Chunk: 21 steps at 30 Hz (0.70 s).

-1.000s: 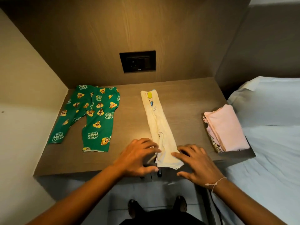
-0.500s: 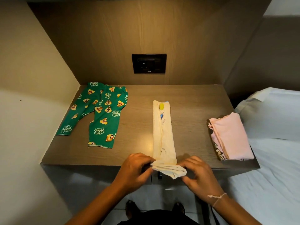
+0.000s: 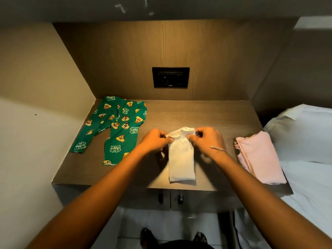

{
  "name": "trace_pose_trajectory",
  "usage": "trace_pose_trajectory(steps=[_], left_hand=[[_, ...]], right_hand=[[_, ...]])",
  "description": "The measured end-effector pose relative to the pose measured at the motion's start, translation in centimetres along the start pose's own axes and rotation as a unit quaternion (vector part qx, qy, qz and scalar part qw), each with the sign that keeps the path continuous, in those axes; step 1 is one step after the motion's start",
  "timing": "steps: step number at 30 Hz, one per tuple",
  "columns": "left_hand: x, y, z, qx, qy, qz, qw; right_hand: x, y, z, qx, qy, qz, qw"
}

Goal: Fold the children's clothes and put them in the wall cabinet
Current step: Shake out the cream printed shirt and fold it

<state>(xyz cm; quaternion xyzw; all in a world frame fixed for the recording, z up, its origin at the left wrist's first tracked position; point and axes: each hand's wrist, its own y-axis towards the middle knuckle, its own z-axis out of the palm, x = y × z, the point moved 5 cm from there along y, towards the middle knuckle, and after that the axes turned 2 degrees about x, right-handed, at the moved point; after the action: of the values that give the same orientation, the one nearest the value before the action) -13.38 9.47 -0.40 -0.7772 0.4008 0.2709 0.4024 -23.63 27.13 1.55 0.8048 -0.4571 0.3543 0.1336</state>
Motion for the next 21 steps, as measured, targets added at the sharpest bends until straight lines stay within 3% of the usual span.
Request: trace_pose_trajectory(steps=[6, 11, 16, 21], left_hand=[[1.5, 1.8, 0.8, -0.094, 0.093, -0.064, 0.989], [2.4, 0.4, 3.4, -0.085, 0.140, -0.088, 0.983], [2.2, 1.0, 3.7, -0.096, 0.072, -0.117, 0.986], [2.1, 0.4, 4.2, -0.155, 0.007, -0.086, 0.984]], right_hand=[[-2.4, 1.2, 1.3, -0.027, -0.018, 0.068, 0.997], [-3.6, -1.7, 3.9, 0.024, -0.038, 0.114, 0.993], [-2.8, -1.2, 5.1, 0.014, -0.071, 0.159, 0.985], [-3.1, -1.6, 5.5, -0.019, -0.024, 0.176, 0.984]])
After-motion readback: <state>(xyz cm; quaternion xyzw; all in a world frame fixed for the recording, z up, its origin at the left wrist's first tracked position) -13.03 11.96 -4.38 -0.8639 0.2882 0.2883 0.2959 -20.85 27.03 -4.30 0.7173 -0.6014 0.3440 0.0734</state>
